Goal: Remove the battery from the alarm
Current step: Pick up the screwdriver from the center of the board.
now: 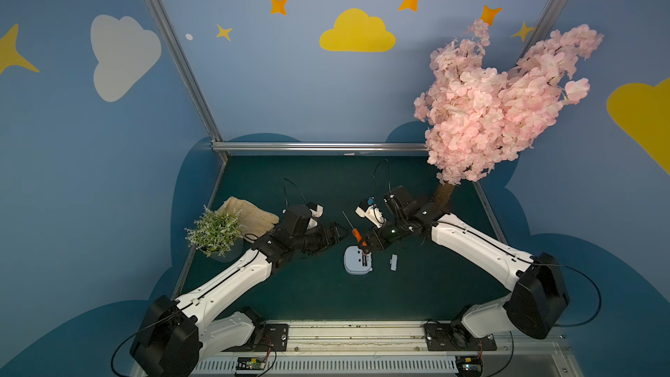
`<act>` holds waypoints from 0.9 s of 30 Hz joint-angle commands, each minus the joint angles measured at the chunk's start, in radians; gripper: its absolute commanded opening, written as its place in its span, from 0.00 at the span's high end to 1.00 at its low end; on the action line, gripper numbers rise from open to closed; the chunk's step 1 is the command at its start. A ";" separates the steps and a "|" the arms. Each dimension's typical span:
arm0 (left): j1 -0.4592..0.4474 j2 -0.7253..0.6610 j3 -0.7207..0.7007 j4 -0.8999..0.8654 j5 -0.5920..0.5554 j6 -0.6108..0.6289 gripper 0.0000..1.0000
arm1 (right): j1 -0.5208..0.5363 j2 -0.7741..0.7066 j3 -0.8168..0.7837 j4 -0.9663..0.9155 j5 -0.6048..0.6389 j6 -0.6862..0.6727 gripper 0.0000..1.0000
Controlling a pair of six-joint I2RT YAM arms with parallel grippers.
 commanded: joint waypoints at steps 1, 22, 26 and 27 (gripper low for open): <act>0.004 0.017 0.015 0.030 0.047 -0.020 0.21 | 0.037 0.006 0.019 -0.009 -0.094 -0.041 0.99; 0.060 -0.019 -0.070 0.077 0.019 -0.082 0.97 | 0.098 0.038 0.034 -0.038 -0.120 -0.081 0.90; 0.070 -0.021 -0.084 0.124 0.018 -0.140 0.97 | 0.099 0.019 0.020 -0.024 -0.103 -0.071 0.75; 0.072 -0.026 -0.094 0.149 0.015 -0.165 0.97 | 0.098 0.006 0.009 -0.011 -0.095 -0.062 0.65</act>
